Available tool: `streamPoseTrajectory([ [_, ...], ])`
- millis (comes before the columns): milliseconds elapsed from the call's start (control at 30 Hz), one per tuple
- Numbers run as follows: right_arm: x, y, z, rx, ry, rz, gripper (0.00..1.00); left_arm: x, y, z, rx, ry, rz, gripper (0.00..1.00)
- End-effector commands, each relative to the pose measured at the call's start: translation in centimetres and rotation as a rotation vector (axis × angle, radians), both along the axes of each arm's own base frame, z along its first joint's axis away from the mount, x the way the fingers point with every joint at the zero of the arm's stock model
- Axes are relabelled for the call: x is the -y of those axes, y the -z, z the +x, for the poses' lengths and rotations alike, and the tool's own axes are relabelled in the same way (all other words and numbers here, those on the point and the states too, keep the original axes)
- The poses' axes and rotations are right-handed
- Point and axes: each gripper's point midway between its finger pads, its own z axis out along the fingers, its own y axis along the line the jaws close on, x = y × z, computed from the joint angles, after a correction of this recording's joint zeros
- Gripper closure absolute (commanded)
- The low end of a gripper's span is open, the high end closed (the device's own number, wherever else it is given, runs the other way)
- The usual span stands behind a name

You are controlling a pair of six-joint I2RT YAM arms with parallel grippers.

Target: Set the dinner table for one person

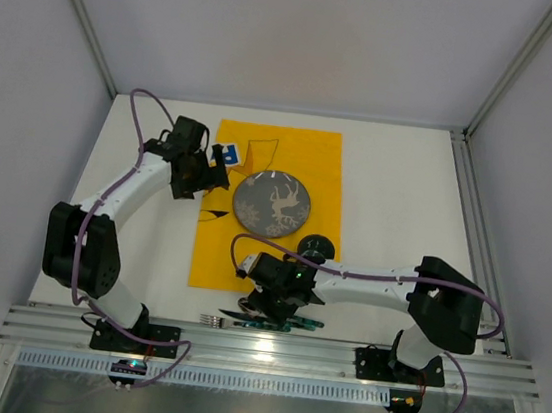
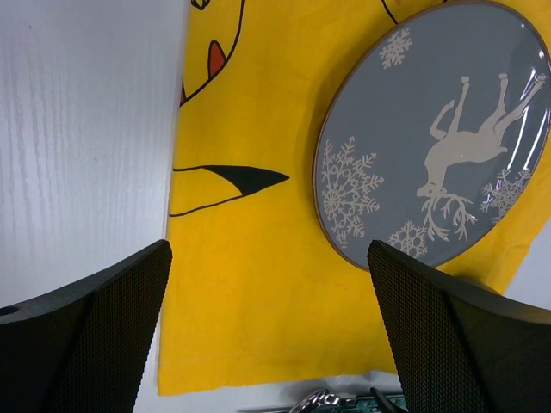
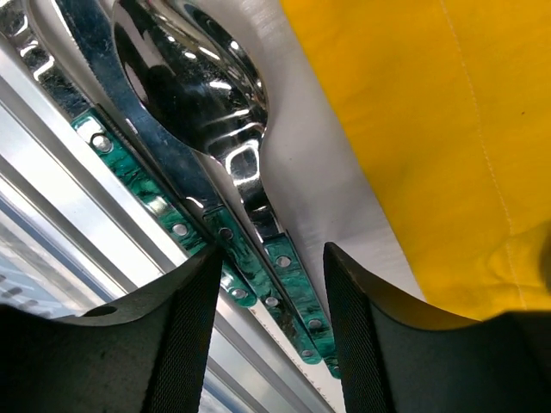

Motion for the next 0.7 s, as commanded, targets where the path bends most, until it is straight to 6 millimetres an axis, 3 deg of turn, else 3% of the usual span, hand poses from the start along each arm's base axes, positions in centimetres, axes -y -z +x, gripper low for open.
streamPoseTrajectory([
  [0,0.29,0.69,0.74,0.041,0.001,-0.04,0.47,-0.33,-1.54,0.11,0.048,0.001,0.007,0.02],
  [367,0.38,0.52,1.04,0.053,0.017,-0.046,0.52,-0.46,-1.71,0.07,0.05,-0.002,0.009,0.02],
  [667,0.69,0.99,0.21,0.015,0.011,-0.043,0.79,-0.46,-2.03,0.12,0.06,0.001,0.008,0.01],
])
